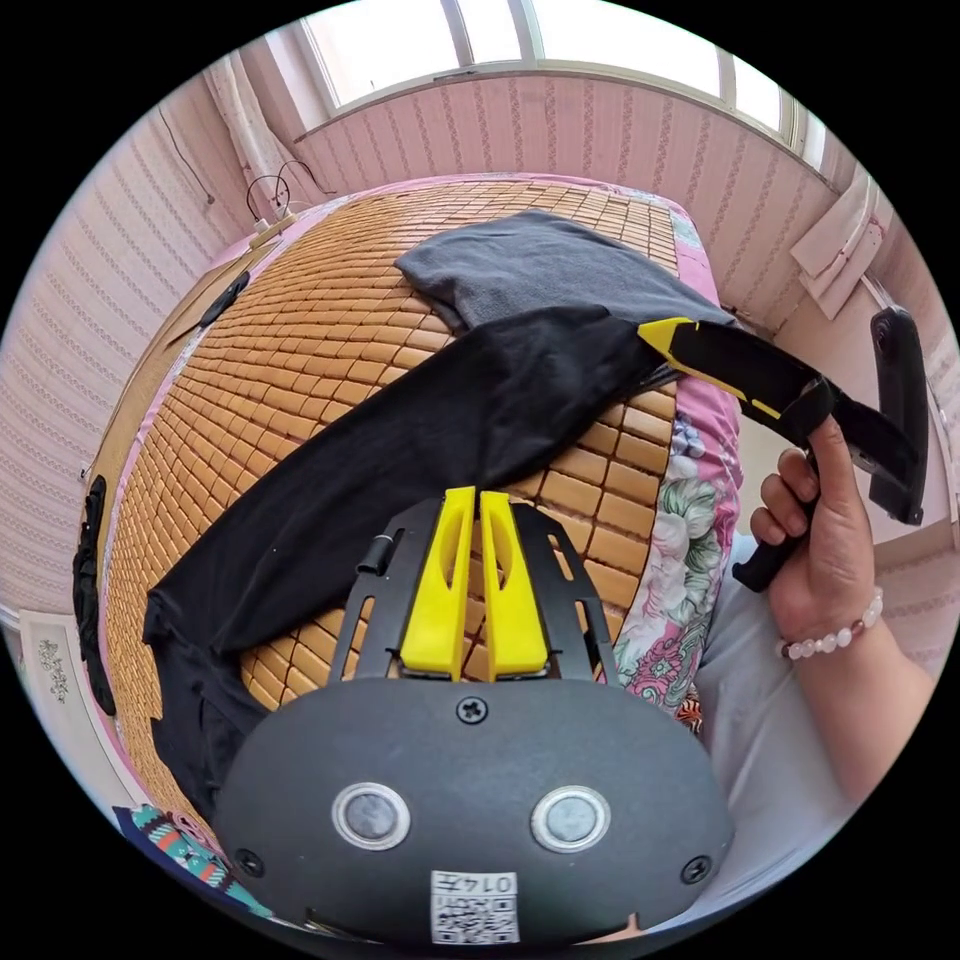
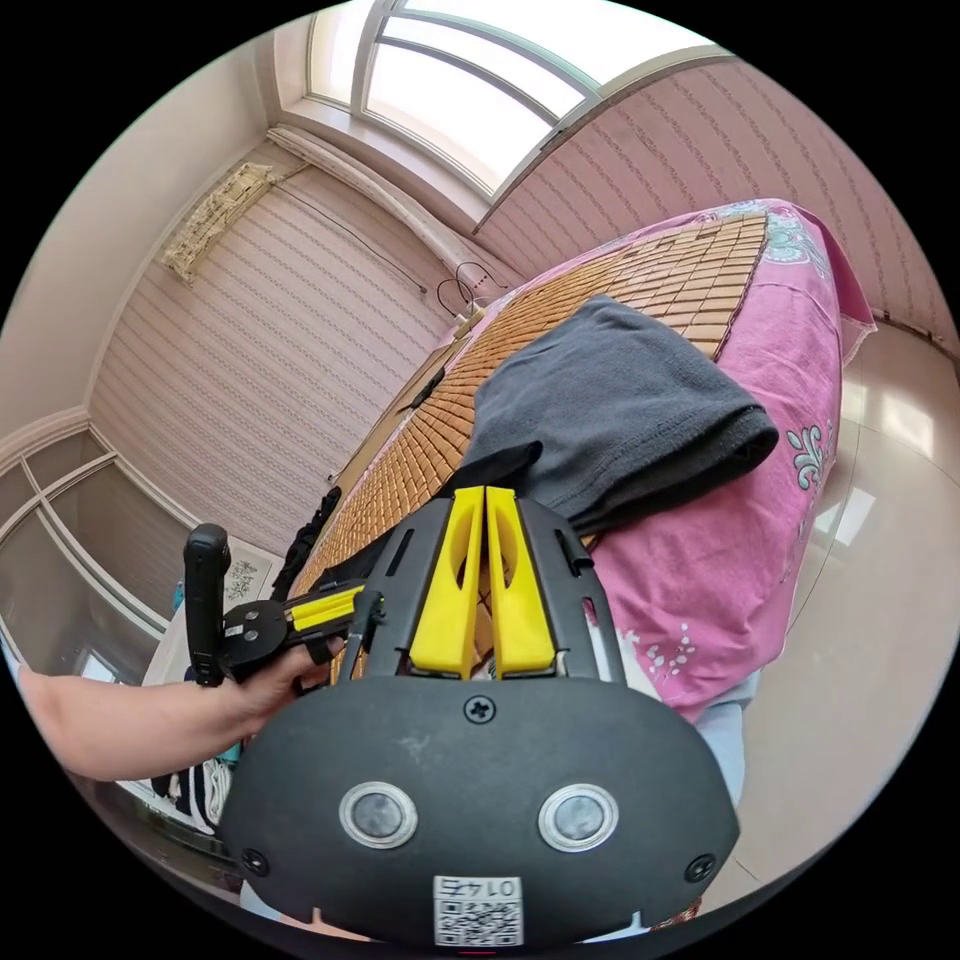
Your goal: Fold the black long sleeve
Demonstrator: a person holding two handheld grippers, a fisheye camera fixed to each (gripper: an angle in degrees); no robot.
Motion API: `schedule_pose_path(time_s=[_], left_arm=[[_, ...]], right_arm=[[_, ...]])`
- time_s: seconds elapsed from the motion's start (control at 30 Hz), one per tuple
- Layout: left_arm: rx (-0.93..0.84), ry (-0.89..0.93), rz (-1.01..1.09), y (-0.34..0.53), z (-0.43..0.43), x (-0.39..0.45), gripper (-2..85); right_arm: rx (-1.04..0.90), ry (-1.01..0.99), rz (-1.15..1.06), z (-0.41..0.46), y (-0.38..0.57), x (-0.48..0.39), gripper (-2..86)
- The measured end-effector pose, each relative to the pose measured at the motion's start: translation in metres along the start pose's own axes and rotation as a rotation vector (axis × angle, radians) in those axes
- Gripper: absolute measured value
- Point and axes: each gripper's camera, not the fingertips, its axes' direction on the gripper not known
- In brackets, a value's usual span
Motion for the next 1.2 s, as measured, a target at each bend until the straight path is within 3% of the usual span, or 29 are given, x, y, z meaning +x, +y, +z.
schedule_pose_path(time_s=[0.3, 0.6, 0.77, 0.9, 1.03, 1.2], left_arm=[[0.029, 0.061, -0.064, 0.034, -0.008, -0.028, -1.0], [0.331, 0.035, -0.231, 0.135, -0.119, -0.093, -1.0], [0.498, -0.011, -0.471, 0.239, -0.182, -0.137, -1.0], [0.572, -0.037, -0.624, 0.338, -0.212, -0.149, -0.8], [0.492, -0.019, -0.663, 0.421, -0.205, -0.154, -0.3], [0.313, 0.127, -0.865, 0.539, -0.191, -0.157, 3.1]], right_arm=[[-0.051, -0.103, -0.03, 0.009, -0.001, -0.014, -0.2], [-0.023, -0.665, -0.346, -0.016, -0.027, -0.123, -0.2], [-0.213, -0.949, -0.581, 0.009, -0.009, -0.243, -0.2], [-0.52, -1.13, -0.835, 0.034, 0.05, -0.354, -0.2], [-0.824, -1.057, -1.059, 0.061, 0.143, -0.413, -0.3], [-1.113, -0.963, -1.113, 0.088, 0.227, -0.426, -0.3]])
